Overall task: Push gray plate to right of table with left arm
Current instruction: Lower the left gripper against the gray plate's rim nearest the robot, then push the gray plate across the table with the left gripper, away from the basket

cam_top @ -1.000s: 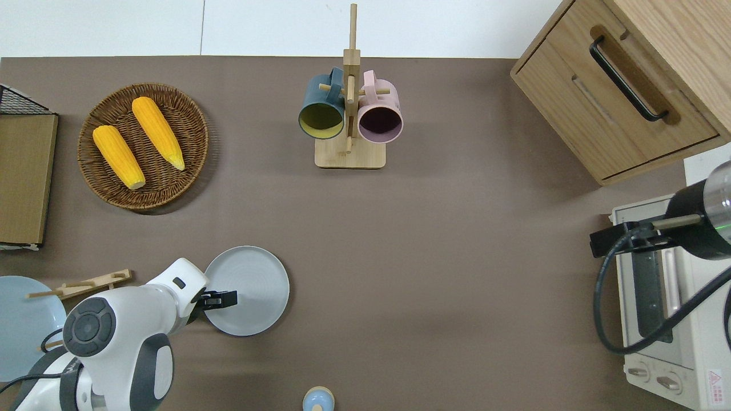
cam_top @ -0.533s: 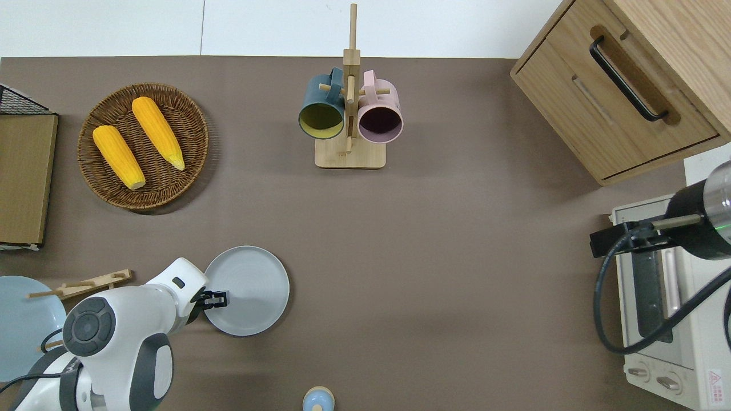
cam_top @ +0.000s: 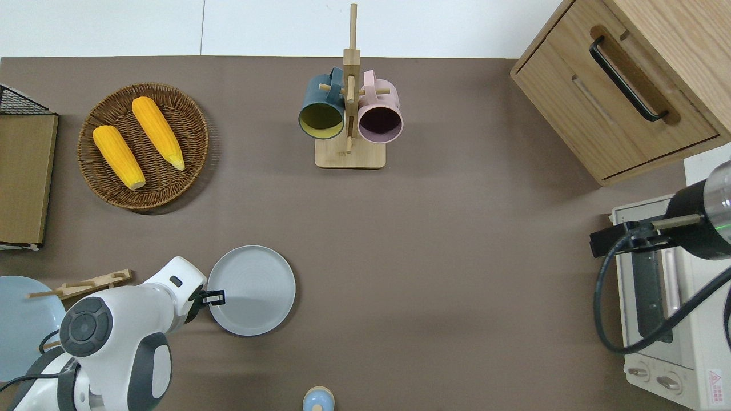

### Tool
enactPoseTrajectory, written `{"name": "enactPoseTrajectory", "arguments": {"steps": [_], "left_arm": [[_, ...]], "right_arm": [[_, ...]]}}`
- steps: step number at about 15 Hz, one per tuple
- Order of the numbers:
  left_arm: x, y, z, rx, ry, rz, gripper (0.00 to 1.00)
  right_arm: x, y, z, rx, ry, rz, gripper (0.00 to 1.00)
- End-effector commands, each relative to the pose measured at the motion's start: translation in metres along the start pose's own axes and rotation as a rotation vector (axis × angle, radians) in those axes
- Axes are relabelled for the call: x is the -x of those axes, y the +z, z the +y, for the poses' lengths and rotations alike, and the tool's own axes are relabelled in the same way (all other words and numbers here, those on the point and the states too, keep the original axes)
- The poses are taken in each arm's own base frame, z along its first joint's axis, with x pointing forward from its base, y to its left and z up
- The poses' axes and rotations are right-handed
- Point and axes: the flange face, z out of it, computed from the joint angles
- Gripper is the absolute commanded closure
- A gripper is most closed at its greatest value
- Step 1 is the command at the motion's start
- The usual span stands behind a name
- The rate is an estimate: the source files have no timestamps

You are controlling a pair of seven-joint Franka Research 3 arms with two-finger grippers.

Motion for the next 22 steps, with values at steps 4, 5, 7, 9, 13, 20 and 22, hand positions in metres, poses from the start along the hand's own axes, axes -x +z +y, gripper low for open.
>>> {"name": "enactPoseTrajectory", "arguments": {"steps": [4, 5, 7, 9, 13, 20, 22], "left_arm": [[0.003, 0.013, -0.003, 0.003, -0.032, -0.011, 1.00], [0.004, 0.017, 0.000, 0.003, -0.049, -0.017, 1.00], [0.003, 0.019, 0.007, 0.004, -0.055, -0.011, 1.00], [0.004, 0.025, 0.023, 0.006, -0.054, -0.021, 1.00], [0.004, 0.035, 0.054, 0.012, -0.061, -0.023, 1.00], [0.017, 0.038, 0.117, 0.023, -0.091, -0.032, 1.00], [0.022, 0.036, 0.141, 0.031, -0.102, -0.029, 1.00]], "right_arm": [[0.003, -0.004, 0.001, -0.004, 0.015, -0.004, 0.017], [0.003, -0.004, 0.001, -0.004, 0.013, -0.004, 0.017], [0.003, -0.004, 0.001, -0.004, 0.015, -0.004, 0.017], [0.003, -0.004, 0.001, -0.004, 0.013, -0.004, 0.017], [0.003, -0.004, 0.001, -0.004, 0.013, -0.004, 0.017], [0.003, -0.004, 0.001, -0.004, 0.015, -0.004, 0.017], [0.003, -0.004, 0.001, -0.004, 0.015, -0.004, 0.017]]}}
